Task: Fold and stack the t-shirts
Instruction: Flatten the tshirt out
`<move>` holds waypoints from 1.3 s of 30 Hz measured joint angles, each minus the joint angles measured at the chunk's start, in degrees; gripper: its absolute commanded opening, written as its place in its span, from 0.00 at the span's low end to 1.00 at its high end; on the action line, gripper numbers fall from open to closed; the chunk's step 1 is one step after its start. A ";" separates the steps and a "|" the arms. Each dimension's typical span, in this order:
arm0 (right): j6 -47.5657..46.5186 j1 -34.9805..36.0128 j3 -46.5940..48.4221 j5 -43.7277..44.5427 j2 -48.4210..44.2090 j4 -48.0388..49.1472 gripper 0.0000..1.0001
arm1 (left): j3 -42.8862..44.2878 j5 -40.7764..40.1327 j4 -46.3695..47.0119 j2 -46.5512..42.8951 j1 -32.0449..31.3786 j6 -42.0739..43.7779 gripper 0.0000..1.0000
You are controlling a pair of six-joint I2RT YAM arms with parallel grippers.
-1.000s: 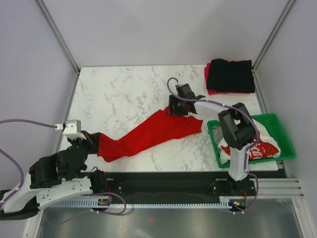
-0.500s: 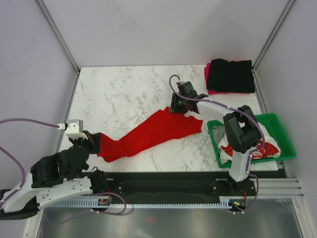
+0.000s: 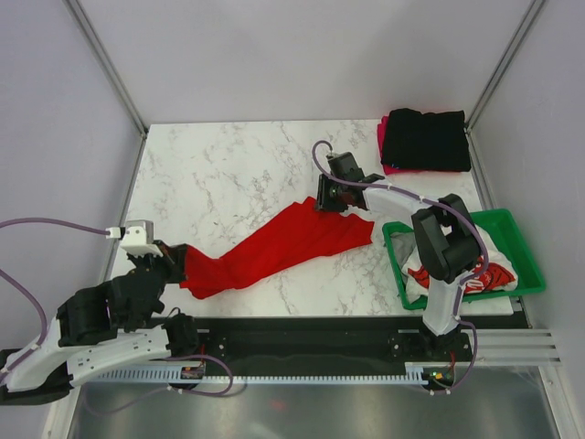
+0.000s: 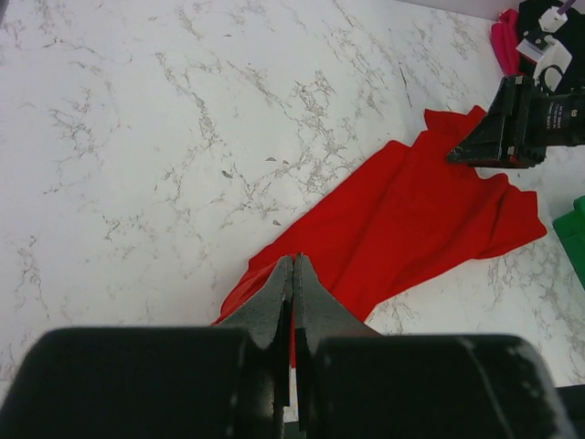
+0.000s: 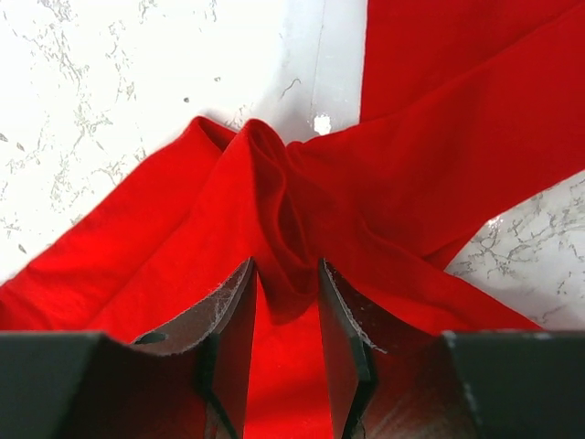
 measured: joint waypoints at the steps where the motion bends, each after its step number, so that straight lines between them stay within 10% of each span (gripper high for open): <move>1: -0.07 0.00 0.31 0.02 0.00 -0.39 0.41 | 0.00 0.00 0.00 0.02 0.00 0.09 0.02; 10: -0.26 0.00 1.86 -0.04 0.00 -1.62 0.35 | -0.17 0.02 0.02 0.04 0.00 0.22 0.02; 16: -0.92 0.00 1.86 -0.31 0.00 -1.86 0.00 | -0.24 0.04 0.04 0.04 0.00 0.24 0.02; 26: -1.33 0.00 4.50 -0.44 -0.79 -5.81 0.00 | -0.28 0.04 0.07 0.04 0.00 0.24 0.02; 31: -2.19 0.00 7.48 -0.28 -3.82 -9.64 0.27 | -0.28 0.02 0.07 0.02 0.00 0.24 0.02; 39: -3.39 0.00 9.42 -0.24 -5.57 -11.93 0.00 | -0.28 0.02 0.04 -0.11 0.00 0.24 0.02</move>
